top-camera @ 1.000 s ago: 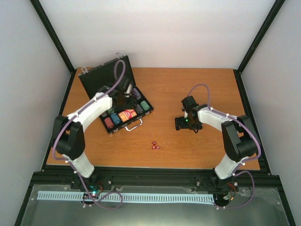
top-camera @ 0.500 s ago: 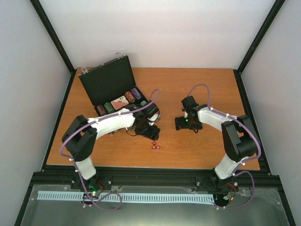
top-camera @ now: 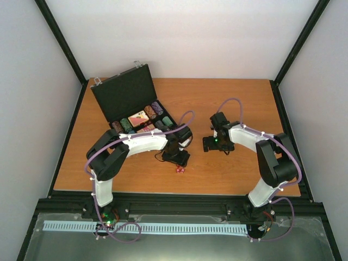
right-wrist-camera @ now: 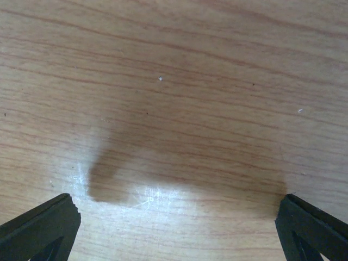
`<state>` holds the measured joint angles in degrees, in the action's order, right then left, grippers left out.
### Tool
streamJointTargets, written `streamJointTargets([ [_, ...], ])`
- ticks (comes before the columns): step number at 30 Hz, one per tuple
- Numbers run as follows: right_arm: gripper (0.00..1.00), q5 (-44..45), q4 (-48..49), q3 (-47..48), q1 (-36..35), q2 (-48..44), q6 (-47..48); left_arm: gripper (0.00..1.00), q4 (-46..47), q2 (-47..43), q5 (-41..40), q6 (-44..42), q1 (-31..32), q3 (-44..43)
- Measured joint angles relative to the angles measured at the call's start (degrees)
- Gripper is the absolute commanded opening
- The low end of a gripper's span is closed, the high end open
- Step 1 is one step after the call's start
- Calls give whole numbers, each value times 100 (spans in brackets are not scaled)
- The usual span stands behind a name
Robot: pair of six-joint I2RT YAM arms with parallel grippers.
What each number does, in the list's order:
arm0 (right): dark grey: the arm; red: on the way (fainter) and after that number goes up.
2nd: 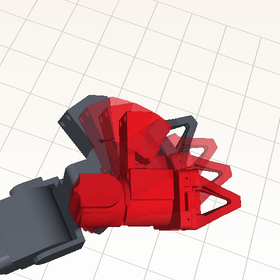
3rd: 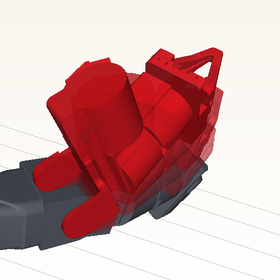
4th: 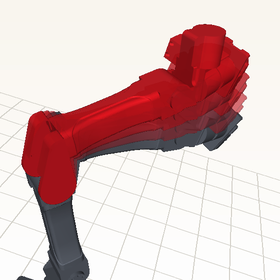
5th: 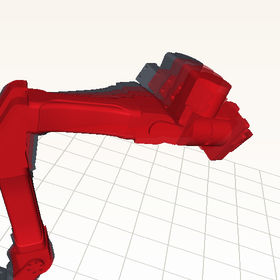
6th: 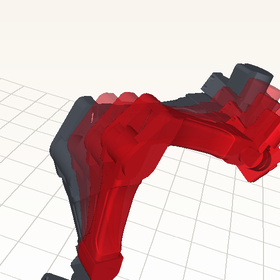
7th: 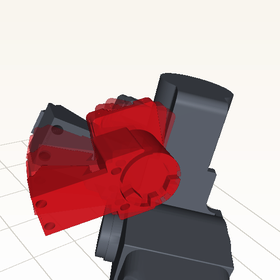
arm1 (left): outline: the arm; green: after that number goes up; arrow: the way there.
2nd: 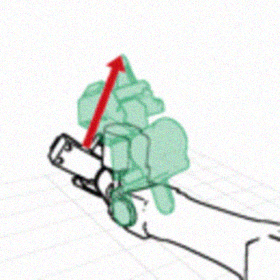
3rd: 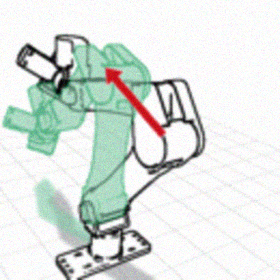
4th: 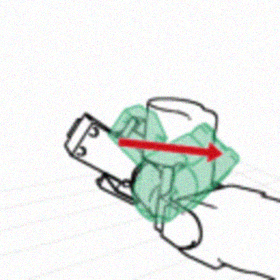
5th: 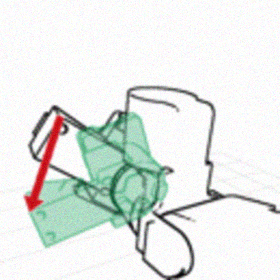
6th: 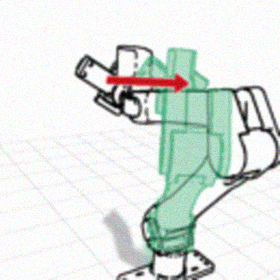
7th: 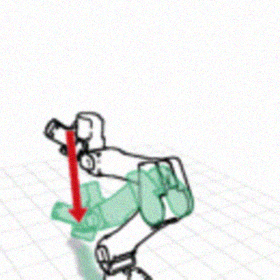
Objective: Pack up texas hold em set
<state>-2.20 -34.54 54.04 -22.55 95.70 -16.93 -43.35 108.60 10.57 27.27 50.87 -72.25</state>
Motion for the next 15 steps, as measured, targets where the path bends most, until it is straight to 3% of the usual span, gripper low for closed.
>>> streamJointTargets([
  [7, 100, 0, 15, -22, 0, -9, 0, 60, -59, -4, -179, 192, 0, 9],
  [10, 100, 0, 39, -28, 0, -9, 0, 48, -133, -57, -264, 286, 0, 76],
  [15, 100, 2, 83, -46, 0, -13, 0, 37, -251, -125, -354, 426, 0, 120],
])
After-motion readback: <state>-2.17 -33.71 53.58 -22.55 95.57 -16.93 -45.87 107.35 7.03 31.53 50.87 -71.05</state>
